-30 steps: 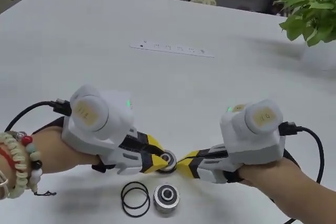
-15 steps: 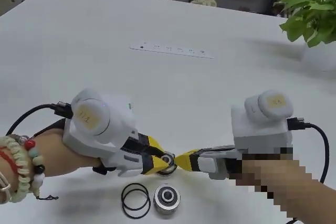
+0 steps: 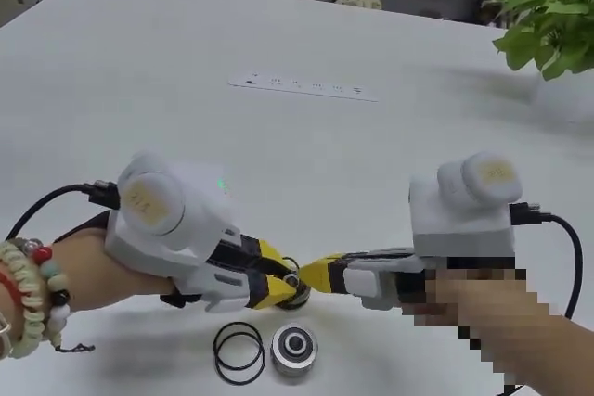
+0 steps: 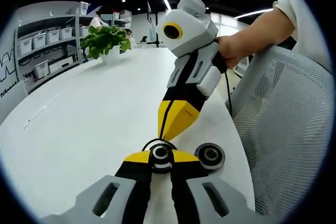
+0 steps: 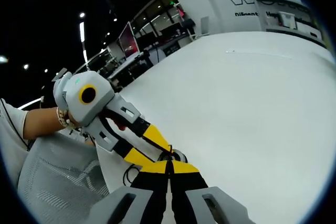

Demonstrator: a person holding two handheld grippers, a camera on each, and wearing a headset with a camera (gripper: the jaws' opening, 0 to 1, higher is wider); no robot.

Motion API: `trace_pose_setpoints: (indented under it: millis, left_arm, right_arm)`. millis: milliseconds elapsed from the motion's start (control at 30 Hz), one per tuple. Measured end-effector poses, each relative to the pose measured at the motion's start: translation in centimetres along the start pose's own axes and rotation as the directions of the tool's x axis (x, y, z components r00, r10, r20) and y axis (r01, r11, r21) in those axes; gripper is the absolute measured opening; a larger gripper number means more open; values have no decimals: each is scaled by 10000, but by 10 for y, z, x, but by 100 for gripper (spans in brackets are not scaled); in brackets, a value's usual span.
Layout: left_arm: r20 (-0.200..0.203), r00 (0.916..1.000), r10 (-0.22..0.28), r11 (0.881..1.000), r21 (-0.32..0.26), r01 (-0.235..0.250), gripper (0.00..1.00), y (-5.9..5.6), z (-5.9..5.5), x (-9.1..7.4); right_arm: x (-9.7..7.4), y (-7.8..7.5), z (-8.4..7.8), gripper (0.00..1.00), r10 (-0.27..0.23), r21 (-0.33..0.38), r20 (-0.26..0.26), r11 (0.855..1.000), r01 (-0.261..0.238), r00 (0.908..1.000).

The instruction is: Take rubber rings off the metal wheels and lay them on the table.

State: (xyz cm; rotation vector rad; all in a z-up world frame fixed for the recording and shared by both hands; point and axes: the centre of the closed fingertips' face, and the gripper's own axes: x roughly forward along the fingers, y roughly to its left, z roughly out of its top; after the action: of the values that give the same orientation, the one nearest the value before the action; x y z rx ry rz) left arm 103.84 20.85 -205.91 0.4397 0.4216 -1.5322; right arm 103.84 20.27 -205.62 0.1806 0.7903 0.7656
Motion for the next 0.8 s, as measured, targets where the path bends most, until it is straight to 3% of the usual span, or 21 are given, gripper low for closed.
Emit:
trace_pose_setpoints:
  millis: [67, 167, 300, 567, 800]
  left_arm:
    - [-4, 9996, -277, 9990, -342, 277, 9, -3, -3, -8]
    - [-147, 9977, -661, 9977, -128, 660, 17, -10, -8, -18]
    - [22, 9953, -971, 9947, -332, 972, 27, -16, -8, -35]
    - [-158, 9954, -940, 9956, -61, 939, 38, -14, -8, -45]
    - [-739, 9923, -998, 9950, -23, 999, 40, -14, -24, -46]
  right_arm:
    - [-1, -1, -1, 0, -82, -8, -38, 10000, 82, 10000]
    - [-1, 0, 1, 0, -90, -7, 29, 10000, 90, 10000]
    - [1, 6, 1, 0, 46, -114, 8, 9999, -46, 10000]
    - [8, 27, 3, 0, 630, -319, -82, 9975, -633, 9980]
    - [18, 50, -4, 0, 1315, -407, -432, 9902, -1333, 9904]
